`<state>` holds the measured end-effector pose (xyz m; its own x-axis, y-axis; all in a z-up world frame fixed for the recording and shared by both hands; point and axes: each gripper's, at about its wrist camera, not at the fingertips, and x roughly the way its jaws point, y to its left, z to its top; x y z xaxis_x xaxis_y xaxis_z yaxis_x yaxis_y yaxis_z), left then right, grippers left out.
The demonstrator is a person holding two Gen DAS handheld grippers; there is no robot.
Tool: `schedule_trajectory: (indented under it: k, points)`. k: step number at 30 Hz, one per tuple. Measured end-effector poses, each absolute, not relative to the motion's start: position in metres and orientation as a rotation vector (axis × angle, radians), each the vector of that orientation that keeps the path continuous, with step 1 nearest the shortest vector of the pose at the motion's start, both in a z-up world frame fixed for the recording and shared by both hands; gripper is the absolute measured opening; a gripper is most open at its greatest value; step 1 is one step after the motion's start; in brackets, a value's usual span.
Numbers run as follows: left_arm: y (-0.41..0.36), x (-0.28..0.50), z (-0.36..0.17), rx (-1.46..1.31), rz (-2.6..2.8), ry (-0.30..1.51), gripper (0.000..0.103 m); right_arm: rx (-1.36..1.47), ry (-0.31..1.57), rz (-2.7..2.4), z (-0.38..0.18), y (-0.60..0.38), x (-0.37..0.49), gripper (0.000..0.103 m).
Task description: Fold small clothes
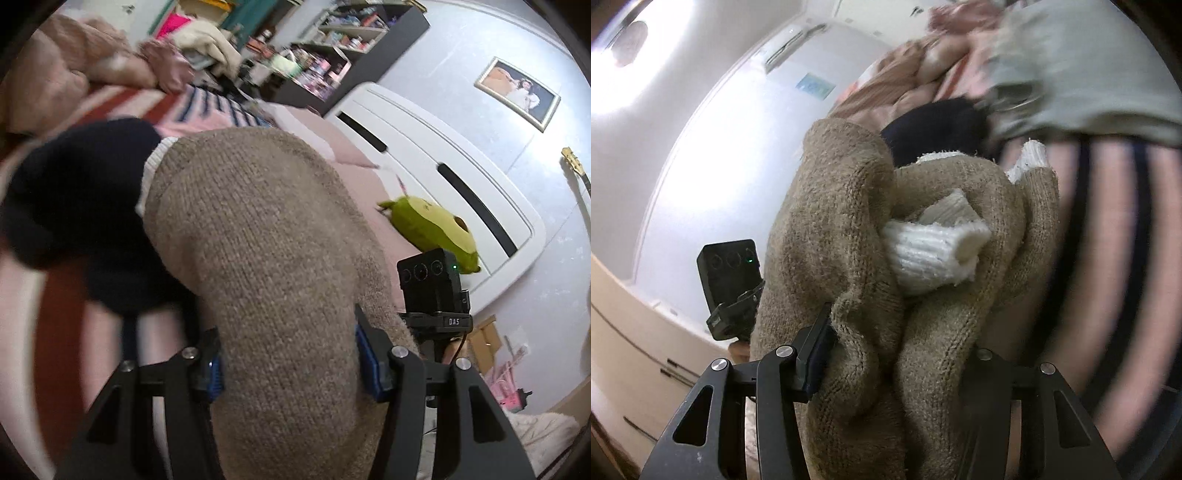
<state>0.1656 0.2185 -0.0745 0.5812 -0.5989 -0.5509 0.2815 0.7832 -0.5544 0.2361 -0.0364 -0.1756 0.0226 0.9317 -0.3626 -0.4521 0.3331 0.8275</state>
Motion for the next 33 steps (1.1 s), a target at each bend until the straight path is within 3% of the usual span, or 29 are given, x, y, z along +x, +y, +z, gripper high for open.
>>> schedule_trajectory:
  k: [8, 16, 24, 33]
  points:
    - [0.356, 0.127, -0.073, -0.457, -0.326, 0.761, 0.053, 0.433, 1.152, 1.255, -0.173, 0.123, 0.230, 0.046]
    - [0.442, 0.127, -0.131, -0.560, -0.212, 0.825, 0.059, 0.334, 1.258, 1.196, -0.197, 0.193, 0.233, 0.046]
    - [0.450, 0.124, -0.149, -0.572, -0.131, 0.840, 0.074, 0.282, 1.275, 1.164, -0.198, 0.184, 0.229, 0.052]
    - [0.432, 0.108, -0.118, -0.452, 0.030, 0.809, 0.076, 0.200, 1.164, 1.125, -0.163, 0.156, 0.219, 0.061]
